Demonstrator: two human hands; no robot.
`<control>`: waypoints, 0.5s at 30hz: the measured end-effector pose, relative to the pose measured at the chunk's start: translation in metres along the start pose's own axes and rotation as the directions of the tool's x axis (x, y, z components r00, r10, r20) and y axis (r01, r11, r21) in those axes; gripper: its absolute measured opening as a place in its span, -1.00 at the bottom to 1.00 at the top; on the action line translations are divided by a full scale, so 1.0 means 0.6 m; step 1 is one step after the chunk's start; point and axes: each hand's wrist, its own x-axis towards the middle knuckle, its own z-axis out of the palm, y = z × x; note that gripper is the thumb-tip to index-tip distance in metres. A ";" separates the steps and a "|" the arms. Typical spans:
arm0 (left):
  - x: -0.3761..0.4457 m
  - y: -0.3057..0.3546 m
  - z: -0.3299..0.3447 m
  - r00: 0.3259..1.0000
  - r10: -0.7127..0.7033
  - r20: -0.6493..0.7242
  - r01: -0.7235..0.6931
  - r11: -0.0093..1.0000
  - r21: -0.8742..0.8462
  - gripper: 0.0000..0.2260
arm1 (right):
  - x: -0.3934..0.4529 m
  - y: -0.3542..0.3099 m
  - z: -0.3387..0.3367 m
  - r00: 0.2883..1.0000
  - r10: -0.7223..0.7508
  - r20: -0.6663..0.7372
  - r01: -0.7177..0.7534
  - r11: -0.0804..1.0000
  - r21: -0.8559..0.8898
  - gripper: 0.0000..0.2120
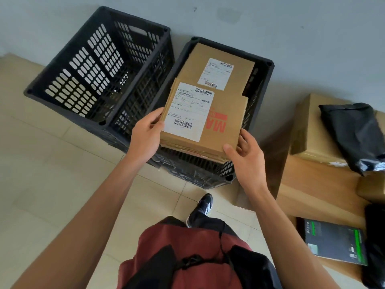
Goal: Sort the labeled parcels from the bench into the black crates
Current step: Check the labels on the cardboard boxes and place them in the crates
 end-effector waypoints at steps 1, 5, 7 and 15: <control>0.009 -0.007 -0.002 1.000 -0.009 0.016 0.008 0.999 0.035 -0.60 | 0.006 0.006 0.004 1.000 0.029 0.004 -0.029 1.000 -0.007 -0.45; 0.035 -0.036 -0.005 0.992 -0.085 0.093 0.071 0.987 0.141 -0.66 | 0.028 0.027 0.015 0.991 0.133 0.014 -0.130 0.985 -0.110 -0.46; 0.050 -0.044 -0.004 0.982 -0.130 0.137 0.102 0.976 0.194 -0.68 | 0.043 0.038 0.019 0.976 0.216 0.034 -0.208 0.965 -0.162 -0.47; 0.113 -0.080 0.001 0.920 -0.222 0.323 0.110 0.937 0.331 -0.65 | 0.096 0.078 0.055 0.902 0.431 0.010 -0.411 0.866 -0.285 -0.27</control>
